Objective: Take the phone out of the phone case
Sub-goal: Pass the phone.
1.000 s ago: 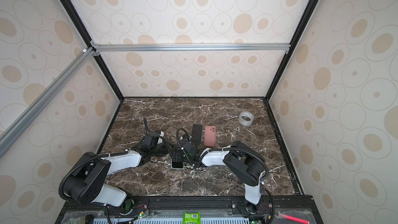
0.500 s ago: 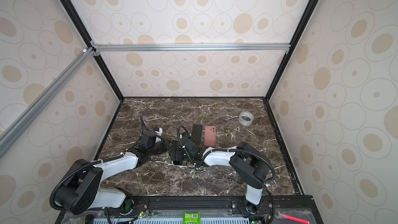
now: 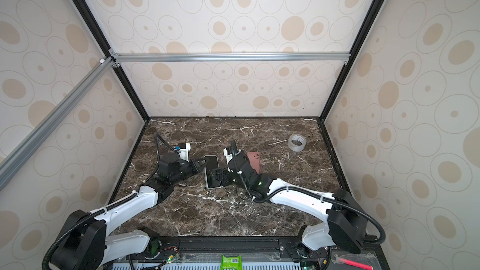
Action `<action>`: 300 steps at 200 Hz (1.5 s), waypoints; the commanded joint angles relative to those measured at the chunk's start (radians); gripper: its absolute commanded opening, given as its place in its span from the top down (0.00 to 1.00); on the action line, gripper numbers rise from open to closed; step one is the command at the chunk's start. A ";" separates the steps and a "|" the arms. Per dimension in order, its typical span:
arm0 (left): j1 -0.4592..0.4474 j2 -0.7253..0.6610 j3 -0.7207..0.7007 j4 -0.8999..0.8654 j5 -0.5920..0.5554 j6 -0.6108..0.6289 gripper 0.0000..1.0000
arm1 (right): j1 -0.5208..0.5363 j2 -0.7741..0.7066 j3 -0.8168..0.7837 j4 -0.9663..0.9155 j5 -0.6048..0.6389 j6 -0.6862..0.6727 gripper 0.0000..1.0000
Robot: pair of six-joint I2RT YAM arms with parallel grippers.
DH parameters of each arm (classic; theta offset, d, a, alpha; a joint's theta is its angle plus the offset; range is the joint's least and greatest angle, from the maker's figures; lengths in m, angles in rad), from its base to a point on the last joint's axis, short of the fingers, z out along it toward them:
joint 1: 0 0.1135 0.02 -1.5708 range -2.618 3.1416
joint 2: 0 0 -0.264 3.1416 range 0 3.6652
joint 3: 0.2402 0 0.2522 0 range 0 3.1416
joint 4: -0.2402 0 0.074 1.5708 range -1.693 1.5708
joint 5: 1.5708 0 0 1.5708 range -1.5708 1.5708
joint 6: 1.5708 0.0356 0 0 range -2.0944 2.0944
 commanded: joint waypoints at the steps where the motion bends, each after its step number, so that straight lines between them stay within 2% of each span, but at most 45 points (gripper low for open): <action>1: 0.006 -0.035 0.075 0.266 0.156 -0.008 1.00 | -0.092 -0.087 -0.031 -0.004 -0.137 -0.064 0.06; 31: 0.003 -0.029 0.104 0.499 0.284 -0.096 1.00 | -0.205 -0.152 -0.061 0.190 -0.411 0.011 0.08; 54: -0.004 -0.025 0.142 0.598 0.350 -0.139 1.00 | -0.261 -0.148 -0.039 0.306 -0.580 0.083 0.14; 100: -0.017 -0.032 0.217 0.711 0.435 -0.190 1.00 | -0.300 -0.143 0.021 0.391 -0.739 0.144 0.30; 124: -0.024 -0.032 0.228 0.743 0.438 -0.206 1.00 | -0.302 -0.118 0.038 0.527 -0.818 0.234 0.40; 149: -0.025 -0.051 0.222 0.734 0.369 -0.199 1.00 | -0.299 -0.104 0.027 0.631 -0.823 0.312 0.45; 172: -0.025 -0.066 0.216 0.767 0.268 -0.220 1.00 | -0.272 -0.103 -0.011 0.710 -0.737 0.345 0.46; 208: -0.028 -0.023 0.277 0.806 0.333 -0.251 1.00 | -0.258 -0.066 0.001 0.816 -0.740 0.411 0.53; 235: -0.028 -0.024 0.272 0.798 0.348 -0.243 1.00 | -0.258 -0.057 0.055 0.768 -0.815 0.393 0.59; 282: -0.029 -0.026 0.255 0.794 0.365 -0.240 1.00 | -0.258 -0.066 0.061 0.796 -0.810 0.421 0.84; 298: -0.029 -0.030 0.244 0.790 0.366 -0.239 1.00 | -0.258 -0.069 0.066 0.799 -0.797 0.432 0.96; 300: -0.030 -0.031 0.243 0.790 0.367 -0.240 0.98 | -0.259 -0.069 0.066 0.799 -0.795 0.433 0.98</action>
